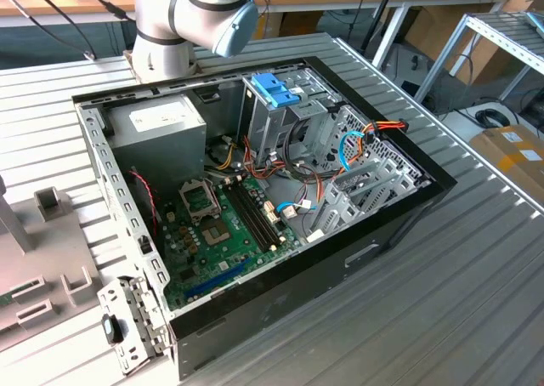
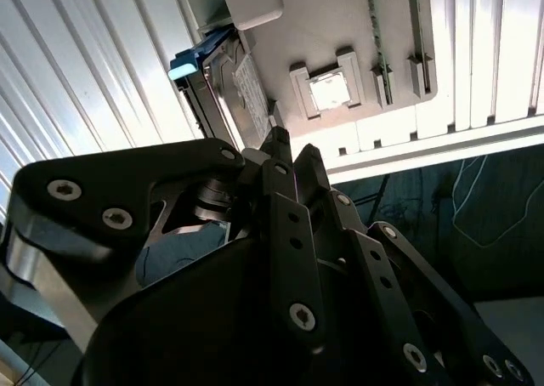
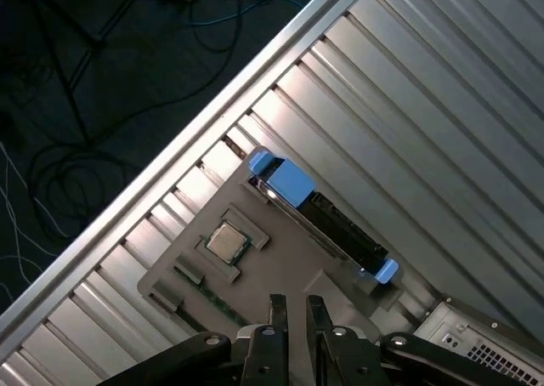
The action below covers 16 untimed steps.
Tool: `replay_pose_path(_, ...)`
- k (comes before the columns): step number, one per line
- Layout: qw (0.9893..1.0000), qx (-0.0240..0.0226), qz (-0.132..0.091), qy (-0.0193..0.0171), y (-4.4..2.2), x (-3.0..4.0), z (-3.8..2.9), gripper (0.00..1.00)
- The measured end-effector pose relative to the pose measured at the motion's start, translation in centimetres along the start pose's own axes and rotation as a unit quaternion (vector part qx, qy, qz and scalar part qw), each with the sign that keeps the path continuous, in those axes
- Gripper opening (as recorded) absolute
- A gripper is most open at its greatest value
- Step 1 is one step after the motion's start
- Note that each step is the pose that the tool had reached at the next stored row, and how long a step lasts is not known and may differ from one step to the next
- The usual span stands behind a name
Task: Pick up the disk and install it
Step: 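Pick up the disk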
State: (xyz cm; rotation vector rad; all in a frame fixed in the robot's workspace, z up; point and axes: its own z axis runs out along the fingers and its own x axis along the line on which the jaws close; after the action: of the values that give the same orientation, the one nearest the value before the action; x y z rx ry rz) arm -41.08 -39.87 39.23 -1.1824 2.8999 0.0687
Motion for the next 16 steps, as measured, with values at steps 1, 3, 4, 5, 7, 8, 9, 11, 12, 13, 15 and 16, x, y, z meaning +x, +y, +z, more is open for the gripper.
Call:
replay_pose_path(1,1.0000,-0.0001,-0.002,0.0001,0.00,0.00,0.00,0.24)
replay_pose_path(3,1.0000,-0.0002,-0.009,0.0004,0.00,0.00,0.00,0.24)
replay_pose_path(4,0.9999,-0.0004,-0.016,0.0006,0.00,0.00,0.00,0.24)
replay_pose_path(5,0.9998,-0.0005,-0.020,0.0008,0.00,0.00,0.00,0.24)
replay_pose_path(7,0.9997,-0.0006,-0.025,0.0009,0.00,0.00,0.00,0.24)
replay_pose_path(8,0.9996,-0.0007,-0.028,0.0010,0.00,0.00,0.00,0.24)
replay_pose_path(9,0.9995,-0.0008,-0.030,0.0011,0.00,0.00,0.00,0.24)
replay_pose_path(11,0.9992,-0.0010,-0.040,0.0015,0.00,0.00,0.00,0.24)
replay_pose_path(12,0.9990,-0.0011,-0.045,0.0017,0.00,0.00,0.00,0.24)
replay_pose_path(13,0.9988,-0.0012,-0.049,0.0018,0.00,0.00,0.00,0.24)
replay_pose_path(15,0.9985,-0.0014,-0.055,0.0021,0.00,0.00,0.00,0.24)
replay_pose_path(16,0.9983,-0.0015,-0.058,0.0022,0.00,0.00,0.00,0.24)
